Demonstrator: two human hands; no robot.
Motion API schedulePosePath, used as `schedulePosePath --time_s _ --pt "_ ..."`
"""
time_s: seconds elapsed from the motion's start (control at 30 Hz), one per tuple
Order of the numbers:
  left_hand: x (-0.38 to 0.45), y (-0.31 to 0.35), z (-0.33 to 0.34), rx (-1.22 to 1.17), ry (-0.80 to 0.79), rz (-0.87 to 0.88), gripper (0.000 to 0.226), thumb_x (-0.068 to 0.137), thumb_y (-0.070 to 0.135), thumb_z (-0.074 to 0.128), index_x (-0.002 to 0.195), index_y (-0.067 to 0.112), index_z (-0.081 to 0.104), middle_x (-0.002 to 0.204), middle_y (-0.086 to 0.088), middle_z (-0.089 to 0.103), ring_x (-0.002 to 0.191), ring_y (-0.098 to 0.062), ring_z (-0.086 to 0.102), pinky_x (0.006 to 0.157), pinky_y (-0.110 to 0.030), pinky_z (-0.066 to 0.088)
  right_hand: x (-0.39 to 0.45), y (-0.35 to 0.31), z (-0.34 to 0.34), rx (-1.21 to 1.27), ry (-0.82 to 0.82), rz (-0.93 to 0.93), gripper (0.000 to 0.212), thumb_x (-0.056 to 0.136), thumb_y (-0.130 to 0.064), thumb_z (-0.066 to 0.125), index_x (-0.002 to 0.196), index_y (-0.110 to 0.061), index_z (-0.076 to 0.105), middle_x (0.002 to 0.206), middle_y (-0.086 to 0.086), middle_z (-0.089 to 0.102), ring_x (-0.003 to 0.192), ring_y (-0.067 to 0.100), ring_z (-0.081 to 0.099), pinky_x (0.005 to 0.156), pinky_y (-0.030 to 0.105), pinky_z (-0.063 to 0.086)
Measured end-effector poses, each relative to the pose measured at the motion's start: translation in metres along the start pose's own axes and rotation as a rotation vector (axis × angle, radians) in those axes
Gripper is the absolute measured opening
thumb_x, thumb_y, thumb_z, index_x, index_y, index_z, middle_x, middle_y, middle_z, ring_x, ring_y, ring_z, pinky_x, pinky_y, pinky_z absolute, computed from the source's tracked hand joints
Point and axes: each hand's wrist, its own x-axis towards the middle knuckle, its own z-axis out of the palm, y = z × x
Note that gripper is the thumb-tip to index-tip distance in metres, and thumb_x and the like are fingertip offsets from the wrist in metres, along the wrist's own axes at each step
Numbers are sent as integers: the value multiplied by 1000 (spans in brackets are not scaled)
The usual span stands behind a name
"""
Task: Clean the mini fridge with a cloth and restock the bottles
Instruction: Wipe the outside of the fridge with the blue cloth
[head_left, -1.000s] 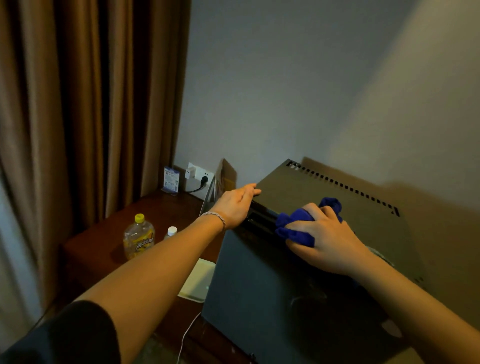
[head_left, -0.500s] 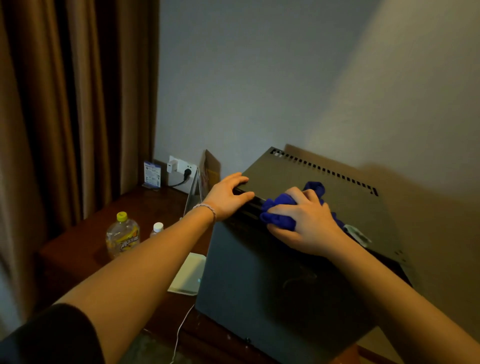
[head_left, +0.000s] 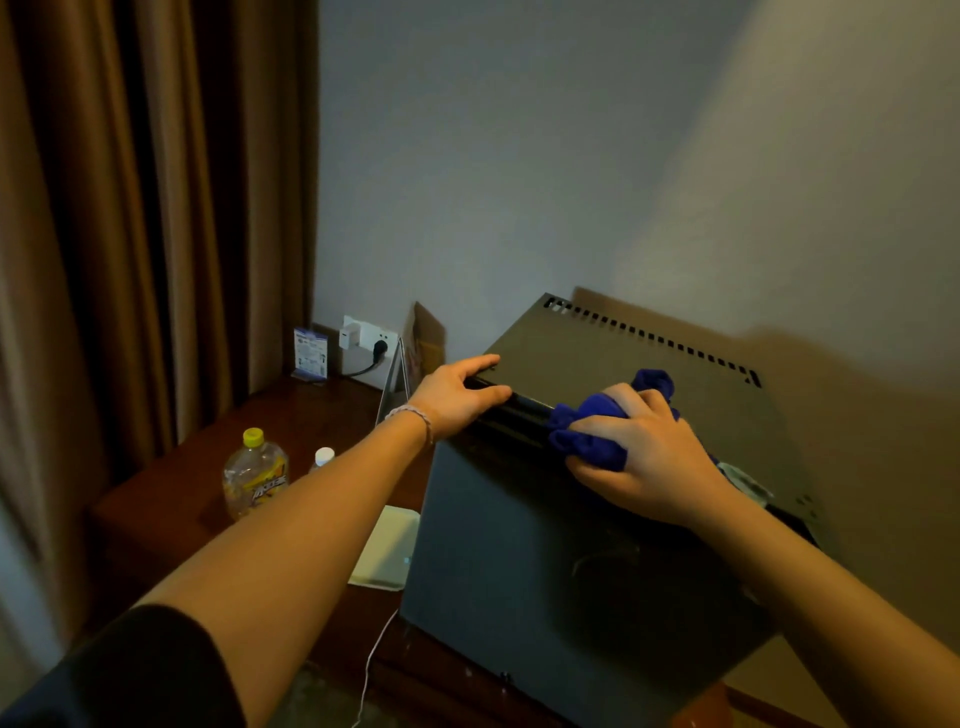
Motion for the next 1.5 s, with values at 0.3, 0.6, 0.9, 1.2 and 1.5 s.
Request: schedulePosePath --time_s 0.3,0.6,0.9,1.2,1.5 --pt "2 -3 2 29 40 31 58 89 39 70 143 33 50 148 1 47 135 -21 43 101 -25 35 -85 62 -3 56 145 118 40 82 -70 49 116 -51 60 130 -11 46 118 14 37 90 57 45" --pt "5 -6 7 -9 57 26 57 88 36 72 142 33 51 145 1 50 130 -21 49 106 -31 43 -56 31 6 40 151 99 40 82 -69 43 114 -50 57 124 -11 42 118 20 38 95 58 40" --pt "4 -6 2 17 21 22 57 89 39 70 142 34 51 144 0 50 128 -21 50 108 -37 44 -5 -14 10 2 104 40 31 85 -58 60 114 -48 59 130 -8 40 120 24 34 93 49 38" --pt "6 -9 2 -15 -2 18 57 88 40 70 141 36 50 141 0 52 124 -21 52 107 -40 45 -72 48 -8 -18 70 130 41 80 -61 65 118 -48 61 132 -12 40 121 19 35 90 43 39" --pt "4 -8 1 -91 -5 6 54 86 38 73 136 39 54 134 -1 56 116 -24 59 102 -45 50 -116 69 -26 -191 -82 265 46 84 -64 60 127 -50 58 141 -9 32 131 20 25 98 49 39"
